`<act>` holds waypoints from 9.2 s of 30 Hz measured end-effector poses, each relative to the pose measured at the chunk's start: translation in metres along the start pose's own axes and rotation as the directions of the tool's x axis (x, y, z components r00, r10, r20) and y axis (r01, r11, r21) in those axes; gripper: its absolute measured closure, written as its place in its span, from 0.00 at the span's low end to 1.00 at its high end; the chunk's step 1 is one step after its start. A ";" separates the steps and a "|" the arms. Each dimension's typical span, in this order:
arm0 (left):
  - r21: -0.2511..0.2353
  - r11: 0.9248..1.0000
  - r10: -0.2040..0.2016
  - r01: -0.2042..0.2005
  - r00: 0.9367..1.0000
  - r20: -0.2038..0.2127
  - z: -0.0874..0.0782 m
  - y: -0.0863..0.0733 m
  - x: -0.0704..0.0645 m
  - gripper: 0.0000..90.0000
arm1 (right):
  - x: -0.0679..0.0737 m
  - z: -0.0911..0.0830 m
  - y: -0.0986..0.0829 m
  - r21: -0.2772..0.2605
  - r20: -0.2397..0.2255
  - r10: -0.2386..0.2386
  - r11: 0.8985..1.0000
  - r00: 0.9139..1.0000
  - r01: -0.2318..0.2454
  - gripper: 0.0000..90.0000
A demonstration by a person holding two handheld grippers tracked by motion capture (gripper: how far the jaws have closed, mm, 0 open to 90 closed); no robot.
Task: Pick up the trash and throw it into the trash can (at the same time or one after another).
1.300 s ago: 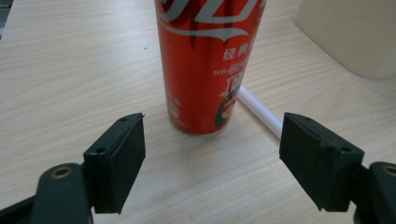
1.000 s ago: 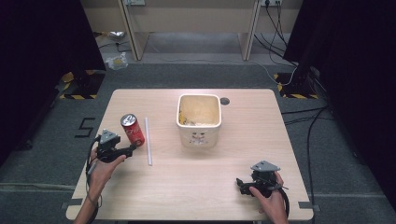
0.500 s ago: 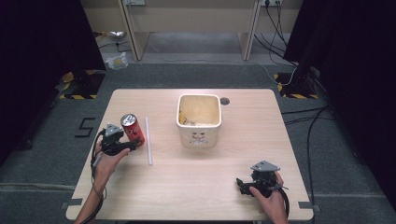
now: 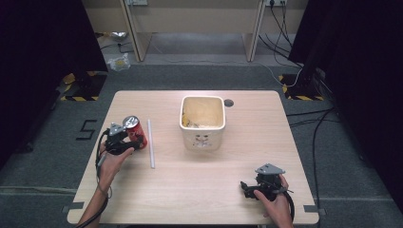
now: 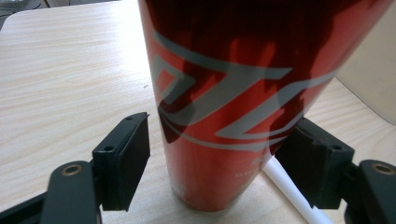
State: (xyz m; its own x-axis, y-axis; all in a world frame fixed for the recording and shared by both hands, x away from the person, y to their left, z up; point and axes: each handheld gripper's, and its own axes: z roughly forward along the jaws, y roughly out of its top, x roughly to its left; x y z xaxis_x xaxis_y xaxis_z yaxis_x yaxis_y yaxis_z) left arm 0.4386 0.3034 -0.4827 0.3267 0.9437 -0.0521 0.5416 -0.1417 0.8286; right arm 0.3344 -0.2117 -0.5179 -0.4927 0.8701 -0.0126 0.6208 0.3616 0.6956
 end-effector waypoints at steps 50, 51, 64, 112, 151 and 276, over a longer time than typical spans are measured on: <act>-0.055 0.993 0.112 -0.106 0.985 0.131 -0.044 0.056 -0.029 0.38 | 0.000 0.000 0.000 -0.001 -0.003 0.001 1.000 1.000 -0.001 0.00; -0.057 0.993 0.112 -0.106 0.985 0.134 -0.044 0.057 -0.030 0.38 | 0.000 0.000 0.000 -0.001 -0.003 0.001 1.000 1.000 -0.001 0.00; -0.073 0.990 0.132 -0.121 0.975 0.181 -0.050 0.079 -0.041 0.38 | 0.000 0.000 0.000 -0.001 -0.003 0.001 1.000 1.000 -0.001 0.00; -0.094 0.974 0.224 -0.204 0.920 0.321 -0.027 0.172 -0.121 0.37 | 0.000 0.000 0.000 -0.003 -0.005 0.002 1.000 1.000 -0.002 0.00; -0.016 0.977 0.204 -0.211 0.918 0.339 0.045 0.162 -0.153 0.37 | 0.000 0.000 0.000 -0.004 -0.004 0.000 1.000 1.000 0.000 0.00; -0.025 0.999 0.033 -0.029 0.984 0.174 -0.021 0.102 -0.048 0.23 | 0.000 0.000 0.000 0.000 -0.014 -0.014 1.000 1.000 0.014 0.00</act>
State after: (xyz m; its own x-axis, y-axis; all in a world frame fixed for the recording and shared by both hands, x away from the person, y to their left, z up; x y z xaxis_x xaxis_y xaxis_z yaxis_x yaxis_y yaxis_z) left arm 0.4618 0.2495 -0.3843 0.4741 0.8720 -0.1213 0.5123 -0.1612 0.8436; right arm 0.3340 -0.2113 -0.5179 -0.5097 0.8603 -0.0120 0.6141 0.3735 0.6952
